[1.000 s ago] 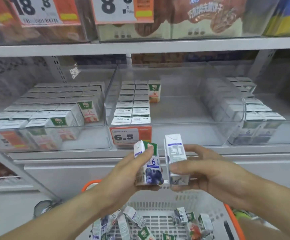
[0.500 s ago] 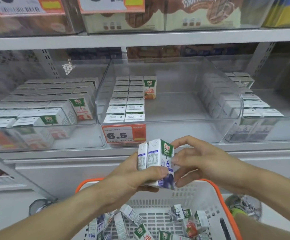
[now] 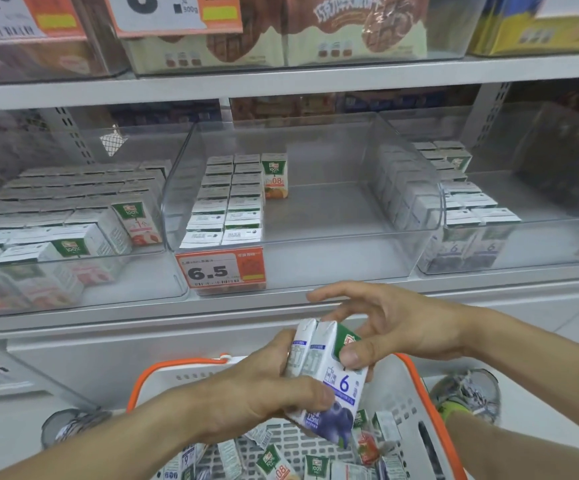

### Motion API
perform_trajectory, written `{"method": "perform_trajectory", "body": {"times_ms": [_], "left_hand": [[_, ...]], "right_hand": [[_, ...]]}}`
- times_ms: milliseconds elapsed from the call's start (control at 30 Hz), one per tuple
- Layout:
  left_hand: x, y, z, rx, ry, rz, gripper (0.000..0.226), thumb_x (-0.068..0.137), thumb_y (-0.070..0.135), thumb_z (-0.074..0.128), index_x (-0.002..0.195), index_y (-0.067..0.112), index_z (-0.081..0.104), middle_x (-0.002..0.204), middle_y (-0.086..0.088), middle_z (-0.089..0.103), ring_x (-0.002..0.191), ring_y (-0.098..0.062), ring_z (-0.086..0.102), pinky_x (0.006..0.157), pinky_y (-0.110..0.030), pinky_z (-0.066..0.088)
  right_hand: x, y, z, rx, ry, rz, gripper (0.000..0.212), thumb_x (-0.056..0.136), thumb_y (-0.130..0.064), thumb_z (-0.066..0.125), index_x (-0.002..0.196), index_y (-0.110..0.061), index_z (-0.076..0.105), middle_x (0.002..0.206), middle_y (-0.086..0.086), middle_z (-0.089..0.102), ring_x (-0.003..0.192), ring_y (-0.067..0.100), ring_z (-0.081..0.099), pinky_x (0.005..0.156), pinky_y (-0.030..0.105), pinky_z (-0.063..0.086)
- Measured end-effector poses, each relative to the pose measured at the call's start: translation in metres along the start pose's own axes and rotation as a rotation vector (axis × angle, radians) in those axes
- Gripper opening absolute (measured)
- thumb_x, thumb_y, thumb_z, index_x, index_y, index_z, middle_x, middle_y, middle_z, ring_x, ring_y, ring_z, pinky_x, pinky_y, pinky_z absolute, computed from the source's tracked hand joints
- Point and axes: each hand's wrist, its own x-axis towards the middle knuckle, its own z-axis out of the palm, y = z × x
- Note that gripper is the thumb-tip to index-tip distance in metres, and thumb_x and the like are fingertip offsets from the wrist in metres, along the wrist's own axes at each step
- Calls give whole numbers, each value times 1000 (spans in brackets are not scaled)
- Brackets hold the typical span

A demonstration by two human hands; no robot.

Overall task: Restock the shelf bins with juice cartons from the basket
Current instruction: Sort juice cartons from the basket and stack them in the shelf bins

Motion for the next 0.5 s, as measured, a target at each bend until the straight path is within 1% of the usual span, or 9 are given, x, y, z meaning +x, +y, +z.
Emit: {"method": "perform_trajectory", "body": {"times_ms": [67, 100, 133, 200, 233, 300, 367, 433, 500], "left_hand": [[1, -1, -1, 74, 14, -27, 89, 64, 29, 79, 139, 24, 31, 132, -18, 60, 123, -36, 57, 107, -55, 43], [2, -1, -2, 113, 6, -40, 89, 63, 32, 80, 137, 25, 31, 131, -18, 61, 122, -34, 59, 106, -54, 44], [3, 0, -1, 153, -2, -51, 87, 63, 36, 80, 135, 25, 31, 130, -17, 61, 119, -31, 61, 103, -48, 48], [4, 2, -1, 217, 1, -68, 86, 61, 40, 78, 132, 26, 32, 127, -12, 62, 115, -23, 64, 93, -35, 53], [6, 3, 0, 222, 2, -75, 86, 60, 41, 78, 130, 25, 31, 124, -11, 64, 111, -20, 65, 89, -31, 53], [9, 5, 4, 201, -7, -82, 85, 59, 40, 77, 127, 22, 28, 111, -7, 71, 98, -16, 68, 79, -26, 53], [14, 7, 7, 216, -11, -71, 83, 60, 39, 76, 123, 23, 25, 99, -4, 72, 82, -12, 65, 68, -21, 49], [21, 7, 10, 251, 19, -53, 81, 60, 42, 77, 119, 26, 23, 108, -12, 68, 77, -14, 62, 66, -23, 48], [26, 9, 12, 322, 61, 2, 82, 59, 48, 79, 116, 31, 23, 117, -14, 63, 79, -15, 62, 72, -29, 51]], "right_hand": [[0, 4, -2, -13, -85, 8, 75, 77, 0, 79, 140, -31, 53, 137, 13, 53, 112, 50, 62, 95, 60, 50], [-1, 5, -2, -21, -117, 8, 75, 78, 3, 78, 140, -30, 53, 138, 11, 53, 115, 51, 59, 97, 62, 49], [-2, 4, -2, -35, -137, 11, 74, 78, 5, 77, 140, -28, 53, 137, 9, 54, 114, 51, 60, 95, 58, 51], [-3, 3, -2, -63, -153, 20, 71, 78, 8, 76, 138, -24, 54, 135, 6, 55, 103, 46, 64, 81, 45, 58], [-5, 2, -2, -73, -152, 19, 69, 78, 8, 75, 137, -22, 54, 132, 5, 55, 99, 45, 63, 77, 43, 58], [-8, 4, -5, -77, -148, 12, 65, 77, 9, 74, 132, -18, 53, 127, 6, 56, 101, 49, 59, 81, 50, 55], [-12, 6, -7, -63, -143, 29, 64, 76, 10, 74, 128, -19, 52, 123, 10, 58, 102, 43, 60, 83, 47, 55], [-16, 9, -11, -48, -118, 32, 64, 74, 10, 76, 125, -19, 51, 119, 13, 61, 101, 39, 61, 87, 51, 54], [-22, 11, -15, -50, -55, -6, 64, 71, 10, 78, 122, -18, 52, 117, 13, 62, 99, 40, 61, 89, 56, 51]]}}
